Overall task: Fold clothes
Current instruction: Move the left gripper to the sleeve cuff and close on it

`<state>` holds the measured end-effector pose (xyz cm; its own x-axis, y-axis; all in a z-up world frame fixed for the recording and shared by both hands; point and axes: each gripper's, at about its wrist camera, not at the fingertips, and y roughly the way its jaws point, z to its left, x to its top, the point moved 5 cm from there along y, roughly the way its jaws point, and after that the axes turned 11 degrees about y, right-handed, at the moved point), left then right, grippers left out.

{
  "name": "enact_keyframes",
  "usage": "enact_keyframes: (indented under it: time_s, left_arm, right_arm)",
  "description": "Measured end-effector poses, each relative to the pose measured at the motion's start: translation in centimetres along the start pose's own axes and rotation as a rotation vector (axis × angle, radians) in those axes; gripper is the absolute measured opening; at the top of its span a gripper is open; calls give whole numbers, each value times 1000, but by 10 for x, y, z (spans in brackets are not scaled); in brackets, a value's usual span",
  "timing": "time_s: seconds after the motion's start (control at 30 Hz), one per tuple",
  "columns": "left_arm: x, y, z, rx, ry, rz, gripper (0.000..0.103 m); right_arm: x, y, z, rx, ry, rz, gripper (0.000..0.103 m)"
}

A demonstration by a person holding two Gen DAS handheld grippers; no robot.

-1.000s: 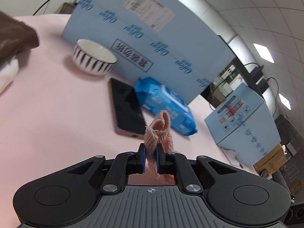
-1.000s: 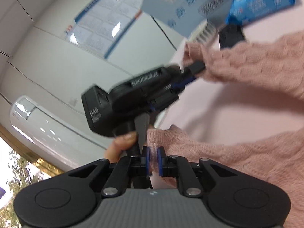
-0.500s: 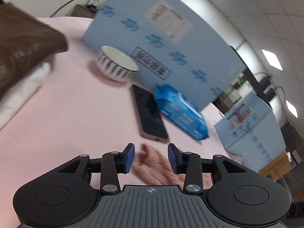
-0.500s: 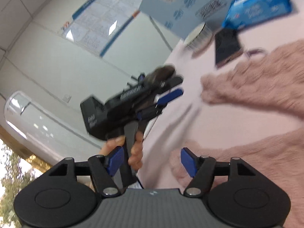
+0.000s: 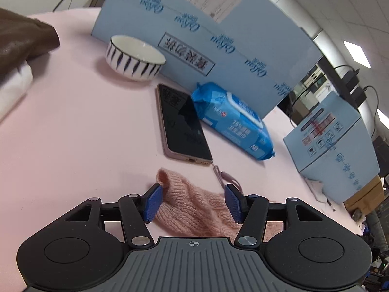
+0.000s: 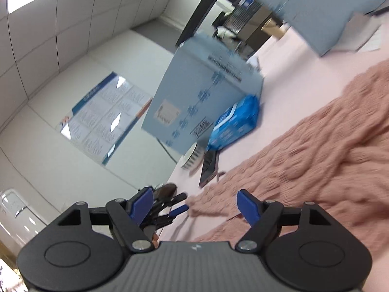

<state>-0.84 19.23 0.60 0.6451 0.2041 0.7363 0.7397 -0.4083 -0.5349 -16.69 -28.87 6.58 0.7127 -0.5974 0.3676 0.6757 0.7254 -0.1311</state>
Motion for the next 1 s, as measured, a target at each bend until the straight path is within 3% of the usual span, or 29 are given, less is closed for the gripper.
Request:
enact_keyframes:
  time_s: [0.1,0.23,0.47,0.6,0.73,1.0]
  left_arm:
    - [-4,-27,-3,-8,18,-36,58]
    - [-22,-66,-13,-22,52,-69,64]
    - [-75,-105,-40,-61,100,-82,67]
    - [-108,-111,-33,-55,6,-41,69]
    - [-120,-111,-26,-53,-86,-30,69]
    - [-124,-114,-11,-40,-264,-68,74]
  right_arm:
    - [-2,-17,-3,-44,-68,2,79]
    - [-23,-21,0,-77,-157,69,79]
    - [-40,-46,-5,-101,-150,88,79]
    - [-41,-74,-27,-179,-80,32,79]
    - [-36,-90,-52,-144,57,-1,79]
    - [-33,-96,-79,-116,133,-52,76]
